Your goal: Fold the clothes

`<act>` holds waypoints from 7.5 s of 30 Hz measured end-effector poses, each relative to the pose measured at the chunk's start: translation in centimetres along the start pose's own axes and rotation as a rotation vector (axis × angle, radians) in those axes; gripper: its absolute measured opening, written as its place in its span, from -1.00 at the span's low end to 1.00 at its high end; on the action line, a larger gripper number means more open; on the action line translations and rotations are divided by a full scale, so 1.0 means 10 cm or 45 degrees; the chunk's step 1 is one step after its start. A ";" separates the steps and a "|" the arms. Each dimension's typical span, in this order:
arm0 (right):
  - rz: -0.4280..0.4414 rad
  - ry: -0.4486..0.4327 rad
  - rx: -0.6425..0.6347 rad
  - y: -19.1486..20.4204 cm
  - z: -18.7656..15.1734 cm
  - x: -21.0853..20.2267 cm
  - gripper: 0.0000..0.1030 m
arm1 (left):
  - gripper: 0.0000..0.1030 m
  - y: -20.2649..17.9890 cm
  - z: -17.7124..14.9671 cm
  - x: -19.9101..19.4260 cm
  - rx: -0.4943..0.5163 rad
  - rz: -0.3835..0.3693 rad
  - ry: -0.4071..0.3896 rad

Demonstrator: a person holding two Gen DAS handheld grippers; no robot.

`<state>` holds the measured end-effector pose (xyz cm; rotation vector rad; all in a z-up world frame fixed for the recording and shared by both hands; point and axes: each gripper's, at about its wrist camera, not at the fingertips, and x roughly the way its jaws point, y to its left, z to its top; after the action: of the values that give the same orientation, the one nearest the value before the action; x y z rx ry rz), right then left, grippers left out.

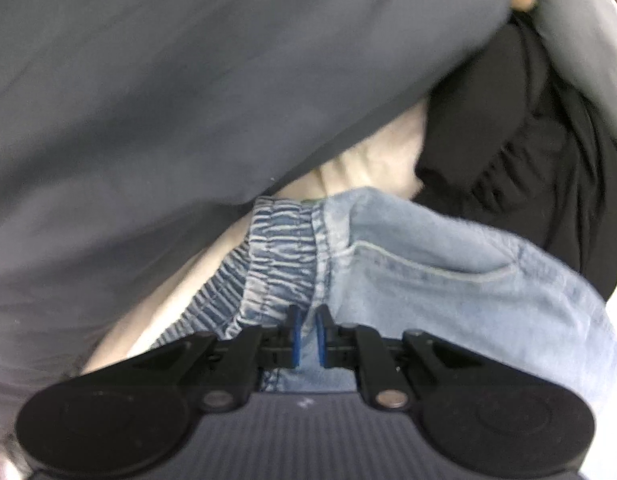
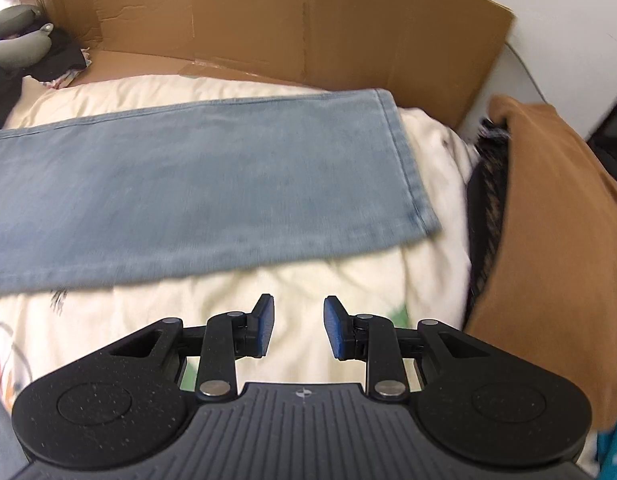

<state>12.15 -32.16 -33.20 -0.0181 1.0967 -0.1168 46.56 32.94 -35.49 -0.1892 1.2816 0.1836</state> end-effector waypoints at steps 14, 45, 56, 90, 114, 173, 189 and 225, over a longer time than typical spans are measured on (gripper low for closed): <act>-0.055 0.162 -0.024 -0.22 -0.88 -0.56 -0.36 | -0.79 -0.13 0.03 0.18 0.019 0.128 -0.022; -0.100 0.001 0.029 -0.83 -1.29 -1.64 -0.36 | -0.81 1.54 -1.77 -1.07 0.098 0.016 0.174; -0.126 0.074 0.077 -0.91 -1.76 -1.89 -0.35 | -0.86 1.72 -2.17 -0.80 -0.070 0.013 0.224; -0.043 0.223 0.253 -0.76 -2.50 -1.76 -0.32 | -0.81 1.40 -2.91 -0.82 -0.119 -0.006 0.320; -0.004 0.203 0.126 -1.10 -2.69 -1.59 -0.31 | -0.29 1.39 -2.86 -1.35 -0.120 0.117 0.210; 0.513 0.459 -0.420 0.91 -3.62 -1.26 0.33 | 0.13 1.29 -2.86 -1.88 -0.009 0.098 0.207; 0.434 0.297 -0.318 0.67 -3.55 -1.40 0.30 | 0.13 1.45 -2.89 -1.77 -0.057 0.115 0.236; 0.572 0.416 -0.234 0.57 -3.16 -1.41 -0.98 | -0.24 2.00 -3.03 -1.26 -0.537 -0.126 0.173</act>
<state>-21.84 -23.67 -35.53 0.0853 1.4091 0.3969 10.09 44.59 -32.45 -0.6339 1.3535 0.3602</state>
